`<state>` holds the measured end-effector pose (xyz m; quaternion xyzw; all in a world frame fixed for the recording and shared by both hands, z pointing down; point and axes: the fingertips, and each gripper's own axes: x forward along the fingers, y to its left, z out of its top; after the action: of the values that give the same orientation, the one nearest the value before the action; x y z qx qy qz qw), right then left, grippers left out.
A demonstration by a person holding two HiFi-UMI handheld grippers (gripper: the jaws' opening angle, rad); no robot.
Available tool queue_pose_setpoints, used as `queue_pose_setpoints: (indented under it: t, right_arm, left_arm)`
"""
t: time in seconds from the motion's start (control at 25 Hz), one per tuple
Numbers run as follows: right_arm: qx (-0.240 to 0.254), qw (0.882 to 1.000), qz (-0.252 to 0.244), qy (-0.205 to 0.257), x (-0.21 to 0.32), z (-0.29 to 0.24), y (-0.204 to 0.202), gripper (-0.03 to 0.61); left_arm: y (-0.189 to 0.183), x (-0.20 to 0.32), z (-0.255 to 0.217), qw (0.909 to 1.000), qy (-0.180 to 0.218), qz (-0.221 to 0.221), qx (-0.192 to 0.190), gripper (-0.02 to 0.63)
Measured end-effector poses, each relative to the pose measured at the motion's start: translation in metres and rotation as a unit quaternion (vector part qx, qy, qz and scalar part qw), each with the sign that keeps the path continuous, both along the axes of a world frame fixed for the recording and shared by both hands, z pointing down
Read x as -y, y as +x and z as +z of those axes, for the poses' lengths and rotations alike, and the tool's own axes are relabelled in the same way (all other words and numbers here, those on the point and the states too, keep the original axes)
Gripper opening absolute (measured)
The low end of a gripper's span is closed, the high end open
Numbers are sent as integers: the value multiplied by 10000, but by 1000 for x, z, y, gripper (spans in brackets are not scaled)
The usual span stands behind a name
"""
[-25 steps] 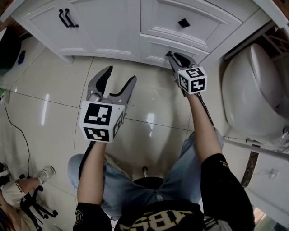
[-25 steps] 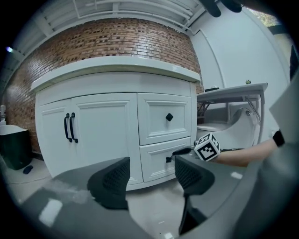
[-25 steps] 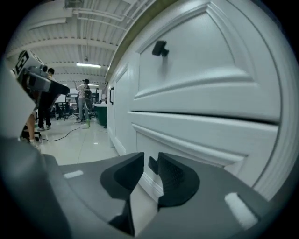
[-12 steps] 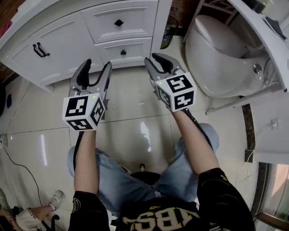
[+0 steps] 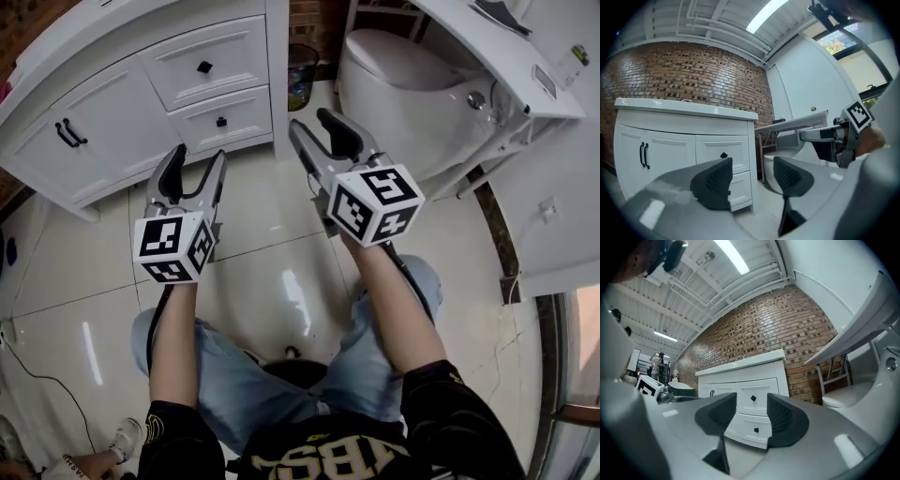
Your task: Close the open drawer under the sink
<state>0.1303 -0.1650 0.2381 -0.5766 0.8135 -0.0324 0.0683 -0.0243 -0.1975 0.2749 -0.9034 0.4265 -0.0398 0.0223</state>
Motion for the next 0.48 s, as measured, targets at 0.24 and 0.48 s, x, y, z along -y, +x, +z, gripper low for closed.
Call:
queue_pose_setpoints:
  t: [0.24, 0.48]
  right_arm:
    - [-1176, 9922, 354, 198, -5, 16, -34, 275]
    - [-1874, 9809, 441, 272, -7, 31, -54, 276]
  left_arm:
    - [-26, -17, 0, 9995, 82, -289, 94, 275]
    - [-41, -27, -23, 9975, 376, -583, 147, 281]
